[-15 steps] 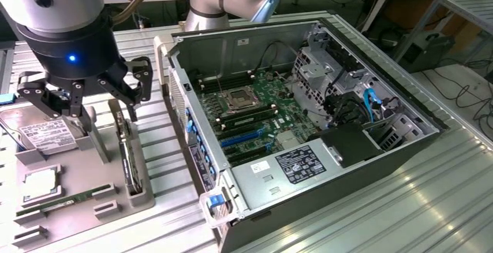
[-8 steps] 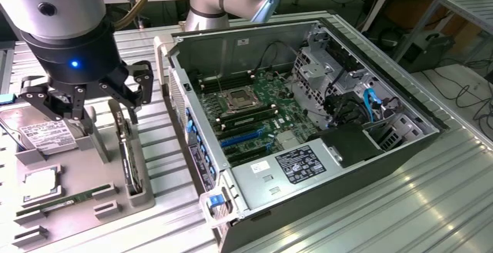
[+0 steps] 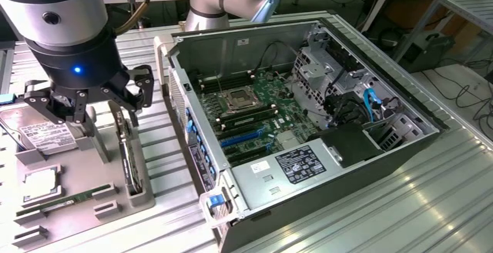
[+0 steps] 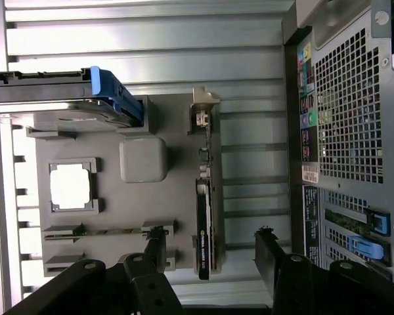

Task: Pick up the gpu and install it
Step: 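Pick up the gpu and move the gpu toward the slot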

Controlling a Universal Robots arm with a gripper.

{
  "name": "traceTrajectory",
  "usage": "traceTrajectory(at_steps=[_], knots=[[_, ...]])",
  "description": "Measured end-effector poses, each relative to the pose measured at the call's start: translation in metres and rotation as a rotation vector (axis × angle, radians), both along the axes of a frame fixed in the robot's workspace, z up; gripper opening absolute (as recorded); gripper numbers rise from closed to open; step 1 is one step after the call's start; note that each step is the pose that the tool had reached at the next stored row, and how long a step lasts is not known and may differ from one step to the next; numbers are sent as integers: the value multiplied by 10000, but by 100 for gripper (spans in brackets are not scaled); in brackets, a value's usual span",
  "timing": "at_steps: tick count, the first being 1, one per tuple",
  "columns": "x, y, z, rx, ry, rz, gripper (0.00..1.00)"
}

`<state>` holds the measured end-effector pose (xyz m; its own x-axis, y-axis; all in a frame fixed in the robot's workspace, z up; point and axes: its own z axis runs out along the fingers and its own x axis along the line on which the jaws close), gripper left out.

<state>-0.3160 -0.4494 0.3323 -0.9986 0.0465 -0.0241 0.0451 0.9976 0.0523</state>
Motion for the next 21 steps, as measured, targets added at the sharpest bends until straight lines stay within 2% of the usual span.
traceTrajectory(at_steps=[21], knots=[[1, -7, -332, 0, 13, 2, 66]])
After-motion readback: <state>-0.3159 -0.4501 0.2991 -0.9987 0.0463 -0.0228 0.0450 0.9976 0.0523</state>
